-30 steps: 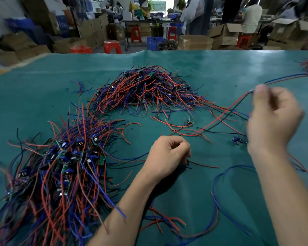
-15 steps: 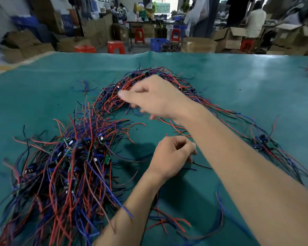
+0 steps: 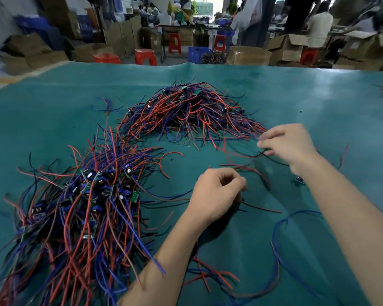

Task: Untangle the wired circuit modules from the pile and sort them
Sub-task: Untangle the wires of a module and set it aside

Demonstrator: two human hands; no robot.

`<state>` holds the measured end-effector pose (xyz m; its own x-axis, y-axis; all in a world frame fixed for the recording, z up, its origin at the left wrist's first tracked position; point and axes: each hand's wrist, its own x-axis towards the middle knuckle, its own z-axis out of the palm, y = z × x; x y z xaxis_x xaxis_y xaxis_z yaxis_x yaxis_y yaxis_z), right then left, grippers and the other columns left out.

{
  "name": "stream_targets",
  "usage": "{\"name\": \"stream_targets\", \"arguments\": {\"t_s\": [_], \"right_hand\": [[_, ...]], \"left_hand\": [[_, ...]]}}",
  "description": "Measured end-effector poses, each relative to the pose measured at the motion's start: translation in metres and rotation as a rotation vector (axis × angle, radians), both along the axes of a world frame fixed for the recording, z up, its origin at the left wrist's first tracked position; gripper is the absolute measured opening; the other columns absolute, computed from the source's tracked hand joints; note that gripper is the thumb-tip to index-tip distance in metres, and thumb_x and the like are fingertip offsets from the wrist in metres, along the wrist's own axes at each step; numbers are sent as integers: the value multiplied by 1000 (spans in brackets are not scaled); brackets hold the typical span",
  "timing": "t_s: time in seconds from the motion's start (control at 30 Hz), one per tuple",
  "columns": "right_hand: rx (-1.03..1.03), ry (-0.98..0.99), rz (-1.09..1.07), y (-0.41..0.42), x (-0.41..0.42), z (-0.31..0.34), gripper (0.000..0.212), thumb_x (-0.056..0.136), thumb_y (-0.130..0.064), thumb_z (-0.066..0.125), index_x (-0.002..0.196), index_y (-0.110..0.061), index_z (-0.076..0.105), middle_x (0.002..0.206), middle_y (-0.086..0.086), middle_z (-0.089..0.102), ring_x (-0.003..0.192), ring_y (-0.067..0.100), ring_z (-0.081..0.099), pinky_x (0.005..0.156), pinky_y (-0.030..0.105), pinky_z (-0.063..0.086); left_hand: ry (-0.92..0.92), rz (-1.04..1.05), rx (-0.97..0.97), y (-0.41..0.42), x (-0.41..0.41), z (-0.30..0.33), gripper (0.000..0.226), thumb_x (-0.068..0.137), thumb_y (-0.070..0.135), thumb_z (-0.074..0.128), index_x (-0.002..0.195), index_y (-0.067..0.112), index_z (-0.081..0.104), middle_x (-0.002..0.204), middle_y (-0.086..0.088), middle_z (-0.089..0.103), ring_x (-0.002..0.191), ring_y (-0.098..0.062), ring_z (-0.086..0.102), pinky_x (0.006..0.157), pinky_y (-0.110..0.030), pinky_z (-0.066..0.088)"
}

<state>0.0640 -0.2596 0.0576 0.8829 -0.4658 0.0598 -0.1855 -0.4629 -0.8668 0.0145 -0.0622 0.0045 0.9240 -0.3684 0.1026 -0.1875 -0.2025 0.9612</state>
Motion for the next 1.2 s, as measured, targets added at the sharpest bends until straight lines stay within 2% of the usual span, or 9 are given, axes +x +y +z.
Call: {"name": "stream_targets", "arguments": {"t_s": [0.07, 0.17, 0.33, 0.5, 0.63, 0.77, 0.93, 1.03, 1.2], "right_hand": [[341, -157, -13, -5, -13, 6, 17, 81, 8, 76, 79, -8, 72, 83, 10, 71, 74, 22, 67, 63, 25, 59], [680, -273, 15, -4, -36, 17, 14, 88, 8, 67, 89, -6, 69, 71, 5, 72, 65, 16, 68, 65, 22, 60], [1076, -206, 179, 16, -70, 11, 19, 92, 5, 55, 102, -3, 69, 78, 5, 72, 69, 15, 69, 67, 23, 60], [875, -176, 217, 49, -75, -14, 15, 89, 5, 64, 81, -7, 67, 85, 4, 73, 70, 18, 66, 61, 25, 59], [728, -220, 213, 56, -74, -22, 15, 86, -1, 74, 76, -12, 72, 78, 5, 70, 70, 18, 66, 61, 29, 56], [528, -238, 184, 53, -71, -28, 17, 84, -10, 81, 71, -19, 76, 76, -1, 72, 75, 13, 64, 64, 29, 46], [651, -194, 230, 47, -68, -30, 6, 84, -11, 79, 79, -14, 82, 87, 5, 75, 70, 12, 61, 56, 22, 45], [676, -173, 260, 40, -68, -29, 6, 83, -11, 79, 77, -12, 80, 79, 4, 70, 66, 10, 60, 53, 19, 46], [175, -302, 151, 30, -64, -33, 20, 89, -13, 78, 70, -12, 74, 68, 10, 67, 60, 17, 54, 57, 36, 49]], "left_hand": [[15, 0, -22, 0, 0, 0, 16, 82, 28, 59, 76, 16, 69, 59, 1, 67, 54, -10, 58, 62, -29, 44], [28, -1, -66, 0, -1, 0, 15, 82, 25, 56, 87, 17, 68, 64, -1, 71, 57, -10, 61, 63, -27, 47], [39, 11, -139, 0, 1, -1, 14, 100, 14, 52, 100, 14, 66, 75, -5, 75, 54, -5, 58, 49, -13, 41], [30, -8, -174, 0, 0, -1, 31, 102, 38, 51, 93, 15, 70, 79, -8, 75, 56, -10, 58, 48, -16, 42], [29, -67, -215, 2, -2, -1, 8, 96, 17, 65, 95, 13, 72, 80, -3, 77, 56, 2, 59, 51, -8, 42], [17, -47, -210, 3, -1, -2, 11, 97, 13, 63, 93, 12, 72, 72, -1, 75, 51, 4, 55, 52, -8, 40], [-4, -73, -124, 5, 2, -4, 18, 101, 16, 57, 95, 13, 74, 75, -1, 76, 58, -10, 53, 56, -19, 42], [1, -69, -128, 5, 3, -6, 22, 102, 17, 55, 93, 10, 73, 66, 2, 71, 52, -8, 47, 52, -17, 38], [12, -81, -153, 5, 4, -6, 20, 100, 20, 59, 88, 11, 74, 63, -1, 68, 48, -3, 45, 48, -13, 34]]}}
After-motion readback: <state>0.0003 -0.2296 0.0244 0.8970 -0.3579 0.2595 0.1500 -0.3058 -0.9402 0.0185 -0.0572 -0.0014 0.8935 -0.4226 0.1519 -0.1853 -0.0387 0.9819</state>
